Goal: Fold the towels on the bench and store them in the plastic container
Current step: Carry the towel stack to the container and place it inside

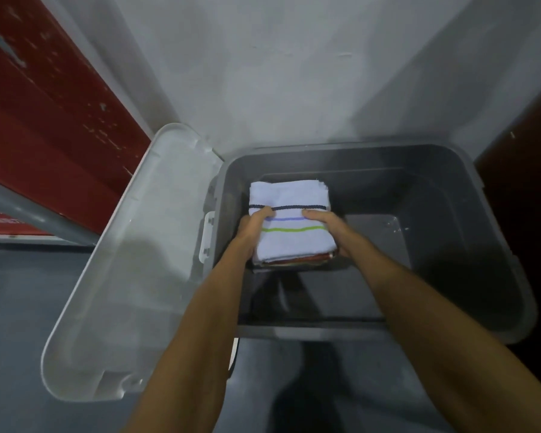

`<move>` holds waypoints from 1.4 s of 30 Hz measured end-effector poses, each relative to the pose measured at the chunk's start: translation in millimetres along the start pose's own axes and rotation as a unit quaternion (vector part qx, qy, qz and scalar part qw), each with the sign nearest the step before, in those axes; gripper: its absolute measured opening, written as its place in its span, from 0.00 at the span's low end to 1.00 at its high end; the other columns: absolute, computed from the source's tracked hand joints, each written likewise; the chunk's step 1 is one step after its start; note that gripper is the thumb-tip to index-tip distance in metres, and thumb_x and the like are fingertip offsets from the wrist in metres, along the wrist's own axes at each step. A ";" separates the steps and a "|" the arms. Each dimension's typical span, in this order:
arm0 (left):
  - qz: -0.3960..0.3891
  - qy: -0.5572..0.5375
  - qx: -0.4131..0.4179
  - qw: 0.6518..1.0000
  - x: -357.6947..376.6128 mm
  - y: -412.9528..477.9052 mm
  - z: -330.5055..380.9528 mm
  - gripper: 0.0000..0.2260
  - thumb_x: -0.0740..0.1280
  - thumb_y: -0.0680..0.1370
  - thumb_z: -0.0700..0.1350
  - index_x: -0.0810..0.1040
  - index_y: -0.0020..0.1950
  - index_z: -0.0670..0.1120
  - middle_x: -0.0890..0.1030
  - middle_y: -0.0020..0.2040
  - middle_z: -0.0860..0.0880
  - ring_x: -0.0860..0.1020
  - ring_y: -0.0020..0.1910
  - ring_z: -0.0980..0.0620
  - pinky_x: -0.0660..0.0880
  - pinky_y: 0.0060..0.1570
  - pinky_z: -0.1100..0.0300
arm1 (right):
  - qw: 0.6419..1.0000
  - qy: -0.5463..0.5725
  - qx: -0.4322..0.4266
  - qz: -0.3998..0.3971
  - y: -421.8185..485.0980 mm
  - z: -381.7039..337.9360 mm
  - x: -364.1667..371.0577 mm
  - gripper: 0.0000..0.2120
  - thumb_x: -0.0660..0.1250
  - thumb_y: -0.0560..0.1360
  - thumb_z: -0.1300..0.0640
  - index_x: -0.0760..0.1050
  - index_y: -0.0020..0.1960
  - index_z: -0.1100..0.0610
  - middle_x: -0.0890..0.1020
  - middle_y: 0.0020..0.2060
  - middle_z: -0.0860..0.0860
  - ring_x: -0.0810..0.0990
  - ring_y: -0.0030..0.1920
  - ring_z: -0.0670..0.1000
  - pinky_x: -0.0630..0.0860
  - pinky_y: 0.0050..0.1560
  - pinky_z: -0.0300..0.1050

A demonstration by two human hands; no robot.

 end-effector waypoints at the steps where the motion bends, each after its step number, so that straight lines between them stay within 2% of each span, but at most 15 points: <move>1: 0.001 0.003 -0.004 1.000 -0.5 3.9 -1.7 0.16 0.71 0.74 0.48 0.81 0.59 0.42 0.86 0.49 0.41 0.85 0.45 0.41 0.81 0.42 0.53 | 1.000 0.002 0.007 -0.002 4.2 2.5 0.4 0.24 0.74 0.72 0.49 0.80 0.64 0.60 0.85 0.55 0.60 0.84 0.57 0.62 0.77 0.65 0.58; 9: 0.029 0.028 0.026 0.999 3.6 20.2 -12.5 0.15 0.71 0.74 0.47 0.82 0.57 0.41 0.86 0.51 0.41 0.84 0.49 0.40 0.82 0.53 0.46 | 1.000 0.003 0.022 -0.003 23.7 16.7 -7.4 0.23 0.75 0.72 0.47 0.81 0.62 0.57 0.86 0.55 0.59 0.84 0.57 0.61 0.77 0.65 0.58; 13: 0.052 0.050 0.014 0.997 7.2 24.3 -14.1 0.23 0.73 0.68 0.51 0.82 0.58 0.40 0.85 0.55 0.44 0.83 0.51 0.44 0.82 0.52 0.50 | 1.000 0.002 0.029 -0.006 32.9 28.5 -5.6 0.30 0.79 0.66 0.45 0.81 0.64 0.57 0.85 0.57 0.59 0.83 0.59 0.61 0.76 0.67 0.57; 16: 0.111 0.068 0.056 0.990 14.0 16.3 -12.8 0.13 0.74 0.74 0.44 0.81 0.55 0.39 0.83 0.52 0.47 0.82 0.50 0.46 0.75 0.46 0.59 | 1.000 -0.010 0.029 0.006 40.2 33.3 -2.0 0.35 0.81 0.60 0.42 0.82 0.63 0.57 0.86 0.56 0.57 0.84 0.58 0.59 0.76 0.67 0.55; 18: 0.185 0.121 0.101 0.970 18.6 7.8 -15.7 0.16 0.74 0.75 0.44 0.79 0.60 0.39 0.83 0.55 0.43 0.82 0.54 0.42 0.76 0.47 0.56 | 1.000 -0.016 0.020 0.015 45.6 36.0 -0.4 0.35 0.82 0.59 0.42 0.82 0.62 0.56 0.86 0.54 0.56 0.85 0.56 0.58 0.78 0.65 0.55; 20: 0.265 0.274 0.189 0.905 25.3 -5.5 -17.7 0.25 0.71 0.77 0.44 0.70 0.72 0.42 0.77 0.67 0.40 0.78 0.64 0.39 0.76 0.57 0.50 | 0.999 -0.032 0.001 0.032 48.0 36.7 1.2 0.36 0.83 0.59 0.41 0.82 0.62 0.55 0.87 0.53 0.54 0.86 0.53 0.56 0.80 0.62 0.55; 21: 0.275 0.377 0.254 0.847 29.0 -9.4 -18.3 0.29 0.69 0.78 0.44 0.64 0.77 0.43 0.71 0.73 0.40 0.73 0.70 0.39 0.73 0.65 0.47 | 0.997 -0.052 -0.009 0.048 46.5 35.9 2.6 0.35 0.83 0.60 0.41 0.81 0.62 0.55 0.87 0.52 0.53 0.87 0.52 0.54 0.81 0.60 0.52; 24: 0.165 0.640 0.409 0.629 41.2 -7.7 -18.5 0.30 0.60 0.81 0.49 0.59 0.82 0.45 0.58 0.81 0.40 0.54 0.81 0.38 0.52 0.79 0.42 | 0.987 -0.118 -0.035 0.101 40.3 28.3 4.2 0.29 0.78 0.69 0.40 0.79 0.64 0.54 0.85 0.56 0.52 0.84 0.52 0.51 0.79 0.50 0.39; 26: 0.085 0.709 0.413 0.565 41.6 3.5 -22.6 0.27 0.53 0.84 0.53 0.59 0.82 0.45 0.55 0.82 0.40 0.49 0.82 0.38 0.45 0.80 0.41 | 0.970 -0.199 -0.029 0.138 36.0 20.5 1.4 0.40 0.75 0.67 0.31 0.75 0.70 0.56 0.81 0.63 0.54 0.81 0.59 0.55 0.75 0.55 0.42; 28: 0.083 0.738 0.352 0.570 35.5 16.1 -29.1 0.29 0.46 0.85 0.58 0.48 0.84 0.47 0.46 0.83 0.39 0.42 0.82 0.37 0.41 0.79 0.41 | 0.931 -0.321 -0.031 0.171 24.9 11.1 2.1 0.46 0.72 0.65 0.26 0.73 0.72 0.56 0.79 0.66 0.57 0.79 0.64 0.59 0.73 0.59 0.45; 32: 0.119 0.685 0.314 0.646 19.2 30.4 -33.9 0.32 0.47 0.85 0.60 0.41 0.84 0.48 0.39 0.82 0.39 0.40 0.81 0.37 0.40 0.79 0.43 | 0.769 -0.516 -0.151 0.346 4.1 1.6 20.1 0.36 0.70 0.76 0.40 0.67 0.74 0.62 0.72 0.70 0.61 0.72 0.69 0.62 0.69 0.68 0.53; 34: 0.113 0.682 0.319 0.649 15.7 36.3 -29.5 0.31 0.47 0.85 0.58 0.41 0.84 0.46 0.40 0.82 0.39 0.41 0.82 0.39 0.39 0.79 0.45 | 0.699 -0.579 -0.268 0.323 6.6 3.9 36.6 0.32 0.66 0.80 0.48 0.61 0.78 0.63 0.66 0.76 0.62 0.66 0.74 0.63 0.61 0.76 0.57; 37: 0.144 0.709 0.307 0.619 17.6 44.6 -25.7 0.31 0.43 0.85 0.57 0.36 0.82 0.43 0.39 0.82 0.37 0.40 0.82 0.40 0.39 0.79 0.45 | 0.615 -0.697 -0.301 0.215 15.5 21.3 51.8 0.32 0.55 0.84 0.44 0.54 0.82 0.58 0.54 0.81 0.60 0.51 0.81 0.63 0.45 0.80 0.60; 38: 0.156 0.717 0.305 0.607 18.8 47.2 -26.2 0.31 0.42 0.85 0.57 0.35 0.82 0.43 0.38 0.82 0.37 0.40 0.82 0.40 0.40 0.80 0.45 | 0.609 -0.709 -0.284 0.215 18.0 28.5 50.7 0.33 0.53 0.84 0.40 0.51 0.83 0.56 0.49 0.82 0.60 0.46 0.81 0.64 0.41 0.80 0.63; 42: 0.170 0.717 0.310 0.600 17.8 58.0 -28.4 0.32 0.44 0.85 0.59 0.35 0.82 0.46 0.39 0.82 0.38 0.40 0.82 0.41 0.39 0.79 0.45 | 0.673 -0.672 -0.214 0.223 36.5 58.5 34.7 0.40 0.53 0.82 0.35 0.36 0.83 0.49 0.32 0.80 0.58 0.35 0.79 0.67 0.41 0.77 0.70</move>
Point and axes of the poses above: each hand's wrist, its own y-axis towards the middle knuckle, its own x-axis out of the palm, z = x × y, the point moved 2 cm from there along y, towards the middle knuckle
